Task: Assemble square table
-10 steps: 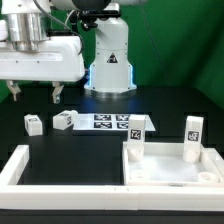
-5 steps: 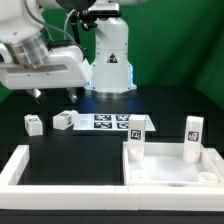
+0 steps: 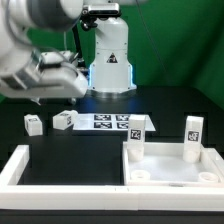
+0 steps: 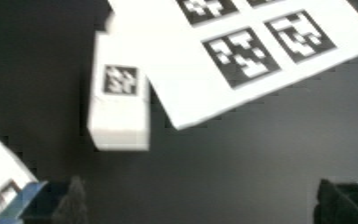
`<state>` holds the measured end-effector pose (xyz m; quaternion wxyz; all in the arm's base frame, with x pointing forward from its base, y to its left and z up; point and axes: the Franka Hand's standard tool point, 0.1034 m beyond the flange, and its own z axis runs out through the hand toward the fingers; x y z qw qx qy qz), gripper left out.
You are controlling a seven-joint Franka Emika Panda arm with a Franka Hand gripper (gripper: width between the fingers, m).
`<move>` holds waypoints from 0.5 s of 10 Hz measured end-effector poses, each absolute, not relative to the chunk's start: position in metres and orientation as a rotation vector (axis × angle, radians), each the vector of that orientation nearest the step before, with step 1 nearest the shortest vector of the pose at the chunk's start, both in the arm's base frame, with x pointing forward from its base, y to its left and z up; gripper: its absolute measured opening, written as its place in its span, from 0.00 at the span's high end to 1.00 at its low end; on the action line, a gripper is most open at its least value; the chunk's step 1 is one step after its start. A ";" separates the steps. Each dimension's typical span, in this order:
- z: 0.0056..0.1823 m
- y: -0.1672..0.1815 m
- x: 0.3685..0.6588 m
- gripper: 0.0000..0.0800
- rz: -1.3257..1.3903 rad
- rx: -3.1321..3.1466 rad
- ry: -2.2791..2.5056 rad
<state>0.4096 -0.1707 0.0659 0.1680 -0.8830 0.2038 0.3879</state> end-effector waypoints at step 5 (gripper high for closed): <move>0.060 -0.169 0.405 0.19 1.126 -2.494 0.590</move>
Offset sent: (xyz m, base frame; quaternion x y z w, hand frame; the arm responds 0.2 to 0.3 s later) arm 0.0000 0.0000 0.0000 0.0000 0.0000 0.0000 1.0000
